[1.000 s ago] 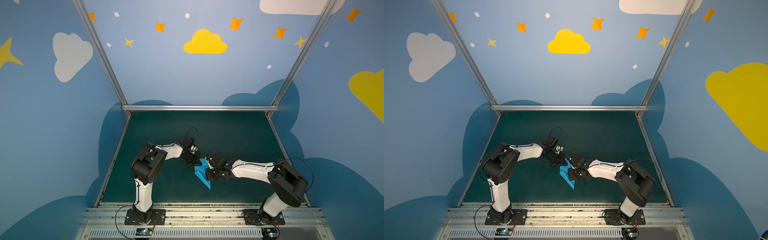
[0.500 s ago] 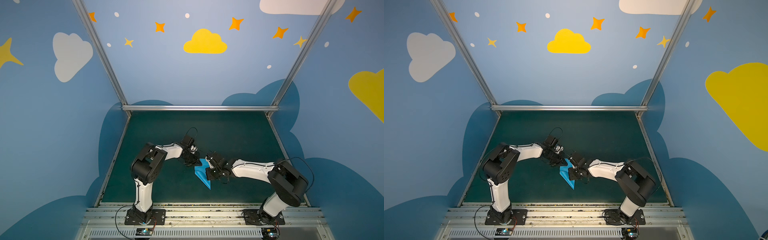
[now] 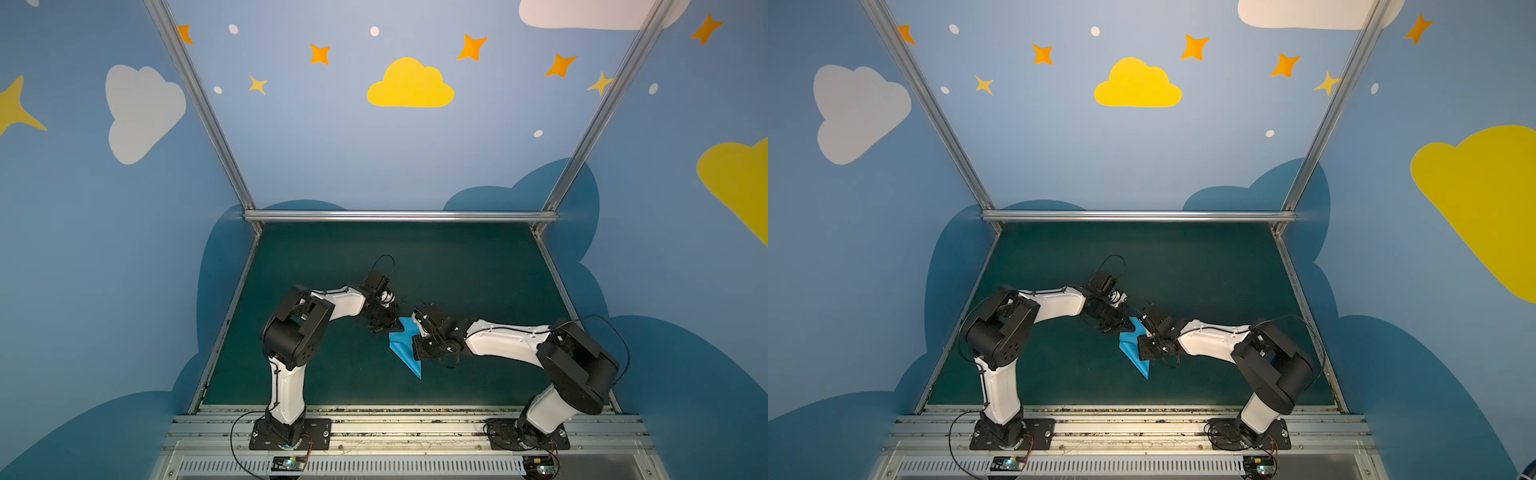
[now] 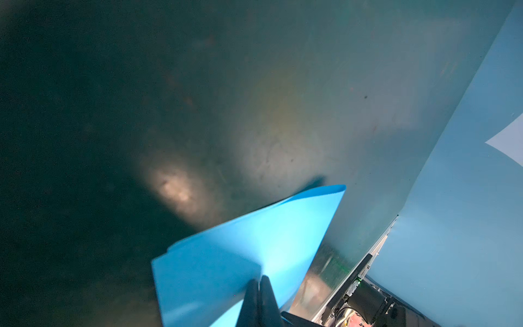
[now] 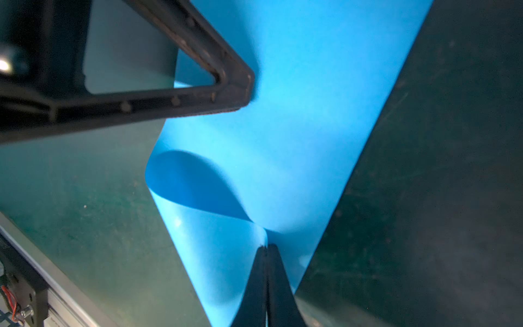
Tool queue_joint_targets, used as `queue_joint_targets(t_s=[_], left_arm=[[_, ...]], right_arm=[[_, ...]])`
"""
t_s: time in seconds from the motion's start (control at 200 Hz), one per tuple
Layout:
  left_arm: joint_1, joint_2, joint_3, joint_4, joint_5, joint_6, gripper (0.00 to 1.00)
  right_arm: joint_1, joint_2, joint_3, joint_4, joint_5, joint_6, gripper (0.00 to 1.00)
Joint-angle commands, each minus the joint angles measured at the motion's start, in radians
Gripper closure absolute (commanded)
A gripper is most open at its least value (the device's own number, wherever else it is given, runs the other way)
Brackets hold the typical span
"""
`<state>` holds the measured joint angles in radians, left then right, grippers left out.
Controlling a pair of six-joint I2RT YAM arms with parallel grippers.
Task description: Fold a paper plane with a square sheet of paper (fold left side to right side)
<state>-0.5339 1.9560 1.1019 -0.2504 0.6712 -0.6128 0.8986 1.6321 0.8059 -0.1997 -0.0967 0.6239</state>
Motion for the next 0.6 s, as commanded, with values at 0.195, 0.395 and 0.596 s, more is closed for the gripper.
queue_joint_targets(t_s=[0.195,0.395,0.596], left_arm=[[-0.009,0.030,-0.039,-0.026,-0.066,0.015,0.96],[-0.010,0.030,-0.042,-0.021,-0.063,0.012,0.96],[-0.011,0.030,-0.049,-0.015,-0.061,0.011,0.96]], right_arm=[[-0.018,0.012,-0.050,-0.019,0.036,0.029,1.00],[-0.024,0.017,-0.051,-0.025,0.032,0.039,1.00],[-0.028,0.030,-0.039,-0.043,0.032,0.043,1.00]])
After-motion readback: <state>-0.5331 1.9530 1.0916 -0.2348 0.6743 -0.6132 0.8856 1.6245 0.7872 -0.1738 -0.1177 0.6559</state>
